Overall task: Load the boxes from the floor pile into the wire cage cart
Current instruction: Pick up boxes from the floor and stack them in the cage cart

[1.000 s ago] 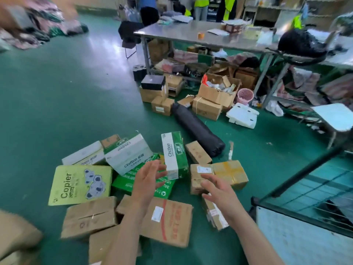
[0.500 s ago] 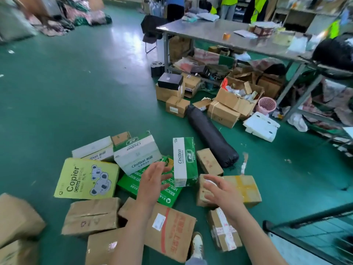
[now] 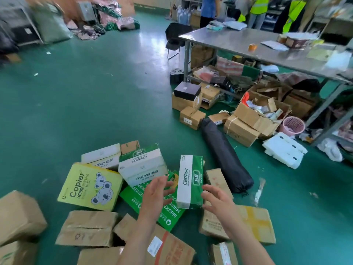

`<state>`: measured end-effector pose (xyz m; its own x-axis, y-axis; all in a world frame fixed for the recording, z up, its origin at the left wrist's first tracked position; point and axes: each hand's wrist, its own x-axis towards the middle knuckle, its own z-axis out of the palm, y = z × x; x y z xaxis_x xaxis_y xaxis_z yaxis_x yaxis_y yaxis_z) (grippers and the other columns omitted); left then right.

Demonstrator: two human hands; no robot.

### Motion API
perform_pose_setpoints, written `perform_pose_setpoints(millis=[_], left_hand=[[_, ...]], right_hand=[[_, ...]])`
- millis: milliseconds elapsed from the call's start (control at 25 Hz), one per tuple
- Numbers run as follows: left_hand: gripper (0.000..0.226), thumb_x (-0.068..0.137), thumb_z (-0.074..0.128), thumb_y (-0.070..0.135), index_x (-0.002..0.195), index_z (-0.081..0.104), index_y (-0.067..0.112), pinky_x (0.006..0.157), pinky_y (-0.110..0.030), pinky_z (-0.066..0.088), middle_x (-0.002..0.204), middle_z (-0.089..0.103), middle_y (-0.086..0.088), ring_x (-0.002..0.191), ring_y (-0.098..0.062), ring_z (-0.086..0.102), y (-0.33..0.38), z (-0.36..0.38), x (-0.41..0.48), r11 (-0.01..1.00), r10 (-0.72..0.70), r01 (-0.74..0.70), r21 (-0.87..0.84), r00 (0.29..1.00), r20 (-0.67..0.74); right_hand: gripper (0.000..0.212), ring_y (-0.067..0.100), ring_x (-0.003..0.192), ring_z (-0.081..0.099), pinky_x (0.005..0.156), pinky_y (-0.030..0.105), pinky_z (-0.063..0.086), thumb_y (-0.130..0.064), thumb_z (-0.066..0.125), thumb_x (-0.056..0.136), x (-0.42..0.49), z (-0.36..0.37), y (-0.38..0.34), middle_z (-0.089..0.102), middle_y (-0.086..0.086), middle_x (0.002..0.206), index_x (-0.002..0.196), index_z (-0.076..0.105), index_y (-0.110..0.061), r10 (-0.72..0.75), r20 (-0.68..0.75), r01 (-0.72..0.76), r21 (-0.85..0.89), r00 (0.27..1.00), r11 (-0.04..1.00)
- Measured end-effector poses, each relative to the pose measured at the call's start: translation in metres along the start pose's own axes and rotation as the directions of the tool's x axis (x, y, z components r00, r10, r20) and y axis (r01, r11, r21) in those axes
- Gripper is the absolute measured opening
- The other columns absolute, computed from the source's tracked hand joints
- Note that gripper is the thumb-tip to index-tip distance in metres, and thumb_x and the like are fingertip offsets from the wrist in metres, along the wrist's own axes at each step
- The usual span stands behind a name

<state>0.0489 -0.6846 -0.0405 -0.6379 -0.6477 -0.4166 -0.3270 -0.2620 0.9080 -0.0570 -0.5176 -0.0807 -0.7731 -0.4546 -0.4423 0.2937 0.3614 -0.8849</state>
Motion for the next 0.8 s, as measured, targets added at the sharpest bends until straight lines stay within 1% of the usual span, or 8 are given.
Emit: perform_pose_setpoints(millis=[160, 280, 360, 440, 520, 640, 800], left_hand=[[0.026, 0.106, 0.047, 0.034, 0.11, 0.066, 0.016, 0.085, -0.047, 0.061, 0.105, 0.075, -0.004, 0.094, -0.021, 0.074, 0.005, -0.004, 0.007, 0.999, -0.035, 0.034, -0.036, 0.999, -0.013], [0.024, 0.105, 0.048, 0.031, 0.109, 0.065, 0.014, 0.079, -0.041, 0.063, 0.095, 0.077, 0.001, 0.09, -0.018, 0.075, 0.016, -0.009, 0.01, 0.996, -0.01, 0.01, -0.09, 1.0, -0.001], [0.024, 0.105, 0.049, 0.029, 0.108, 0.064, 0.011, 0.076, -0.039, 0.063, 0.091, 0.077, 0.0, 0.086, -0.018, 0.076, 0.02, -0.014, 0.012, 0.993, -0.005, 0.004, -0.121, 1.0, -0.007], [0.025, 0.104, 0.049, 0.031, 0.109, 0.064, 0.011, 0.078, -0.041, 0.063, 0.098, 0.076, -0.005, 0.09, -0.022, 0.075, 0.017, -0.025, 0.013, 0.99, -0.001, 0.0, -0.144, 1.0, -0.01], [0.027, 0.104, 0.049, 0.034, 0.111, 0.064, 0.012, 0.083, -0.045, 0.062, 0.104, 0.075, -0.007, 0.095, -0.025, 0.074, 0.012, -0.036, 0.016, 0.989, -0.002, -0.001, -0.148, 1.0, -0.026], [0.03, 0.104, 0.049, 0.037, 0.113, 0.065, 0.013, 0.087, -0.049, 0.061, 0.105, 0.075, -0.006, 0.095, -0.024, 0.074, 0.011, -0.045, 0.022, 0.991, 0.004, -0.007, -0.134, 1.0, -0.022], [0.027, 0.104, 0.05, 0.034, 0.112, 0.065, 0.013, 0.087, -0.05, 0.061, 0.105, 0.075, -0.006, 0.094, -0.023, 0.074, 0.011, -0.037, 0.058, 0.991, -0.023, 0.017, -0.134, 0.999, -0.043]], right_hand=[[0.019, 0.009, 0.109, 0.065, 0.084, 0.027, 0.059, -0.022, 0.061, 0.099, 0.013, 0.008, -0.013, 0.064, -0.006, 0.126, 0.116, 0.066, -0.029, -0.017, -0.012, 0.017, 0.016, 1.0, 1.0], [0.017, 0.009, 0.109, 0.064, 0.086, 0.03, 0.06, -0.02, 0.061, 0.099, 0.008, 0.025, -0.021, 0.064, -0.006, 0.126, 0.113, 0.067, -0.028, -0.016, -0.024, 0.017, 0.041, 1.0, 0.999], [0.017, 0.009, 0.111, 0.064, 0.088, 0.033, 0.06, -0.02, 0.062, 0.099, 0.005, 0.035, -0.022, 0.064, -0.005, 0.127, 0.113, 0.068, -0.028, -0.006, -0.025, 0.007, 0.052, 1.0, 0.999], [0.018, 0.01, 0.11, 0.065, 0.091, 0.037, 0.06, -0.02, 0.062, 0.099, 0.001, 0.041, -0.021, 0.065, -0.004, 0.125, 0.113, 0.068, -0.028, -0.013, -0.047, 0.016, 0.067, 0.999, 0.998], [0.018, 0.011, 0.107, 0.066, 0.091, 0.037, 0.06, -0.019, 0.061, 0.099, 0.0, 0.043, -0.021, 0.066, -0.004, 0.123, 0.115, 0.068, -0.024, -0.013, -0.056, 0.017, 0.076, 0.998, 0.997], [0.017, 0.01, 0.103, 0.067, 0.087, 0.034, 0.061, -0.015, 0.06, 0.1, 0.004, 0.045, -0.023, 0.067, -0.004, 0.12, 0.113, 0.068, -0.022, 0.002, -0.052, 0.003, 0.097, 0.999, 0.995], [0.017, 0.012, 0.105, 0.067, 0.087, 0.033, 0.06, -0.016, 0.06, 0.1, 0.038, 0.041, -0.027, 0.067, -0.001, 0.122, 0.113, 0.068, -0.022, 0.041, -0.031, -0.038, 0.087, 0.999, 0.995]])
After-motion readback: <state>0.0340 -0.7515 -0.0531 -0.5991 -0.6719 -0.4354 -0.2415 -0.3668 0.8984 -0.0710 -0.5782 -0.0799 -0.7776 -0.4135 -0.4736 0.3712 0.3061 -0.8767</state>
